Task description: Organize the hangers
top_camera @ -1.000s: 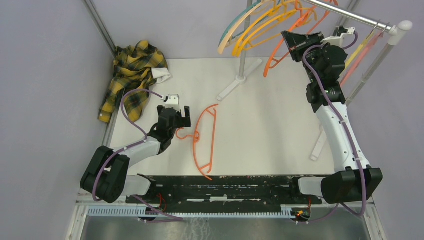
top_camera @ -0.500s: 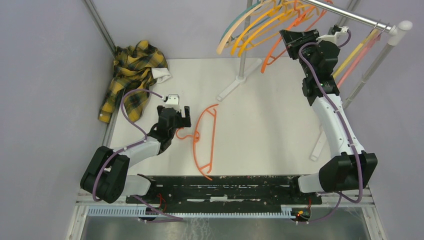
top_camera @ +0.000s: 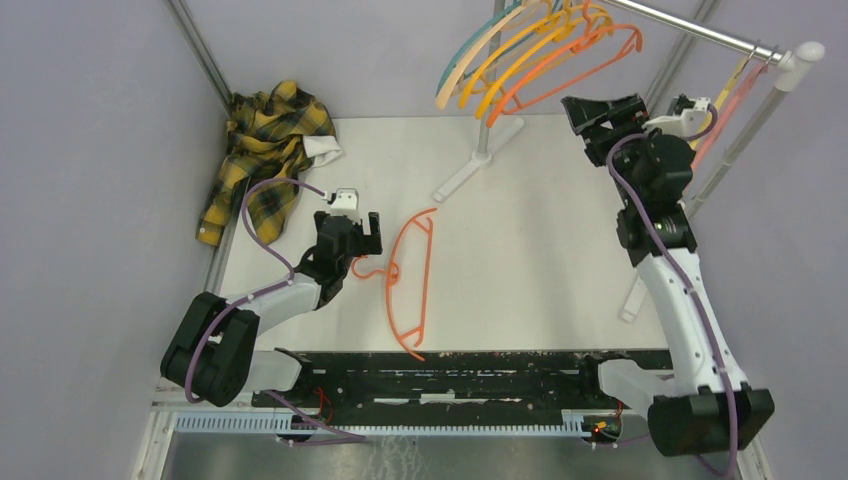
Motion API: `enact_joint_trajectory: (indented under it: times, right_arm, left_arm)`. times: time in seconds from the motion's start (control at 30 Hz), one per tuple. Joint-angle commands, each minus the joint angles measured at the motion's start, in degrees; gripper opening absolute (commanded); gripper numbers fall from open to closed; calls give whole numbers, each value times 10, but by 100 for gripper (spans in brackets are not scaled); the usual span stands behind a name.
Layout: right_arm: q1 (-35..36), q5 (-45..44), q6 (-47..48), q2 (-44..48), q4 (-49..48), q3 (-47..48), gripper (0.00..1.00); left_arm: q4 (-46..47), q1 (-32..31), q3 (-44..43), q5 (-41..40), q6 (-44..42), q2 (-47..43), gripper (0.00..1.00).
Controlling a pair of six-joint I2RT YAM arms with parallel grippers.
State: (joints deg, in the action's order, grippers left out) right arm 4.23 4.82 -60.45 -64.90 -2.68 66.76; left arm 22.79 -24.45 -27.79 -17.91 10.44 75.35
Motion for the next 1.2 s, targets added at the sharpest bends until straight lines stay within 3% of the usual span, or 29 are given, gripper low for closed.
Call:
enact_joint_trajectory:
  times: [0.0,0.17,0.3,0.47,0.63,0.9,1.17]
  right_arm:
    - [27,-4,80,97,38,-56,88]
    - [147,-66,184,151,132,-127,88]
    - [239,-98,218,139,167,-179,84]
    - [382,-156,243,44,155,-194,81]
    - [529,-249,288,-109,151,-120,80]
    - [617,-262,291,-307,134,4,76]
    - [636,-240,259,-436,127,75,71]
  left_arm:
    - [24,1,-14,-4,18,-4,99]
    - [22,2,-15,-4,23,-1,99]
    - [4,8,-29,-9,36,16,99]
    - [-3,44,-30,1,72,23,99]
    - [-2,148,-14,82,133,15,99]
    - [-4,167,-12,76,138,6,99]
    - [-6,169,-6,70,143,-3,99]
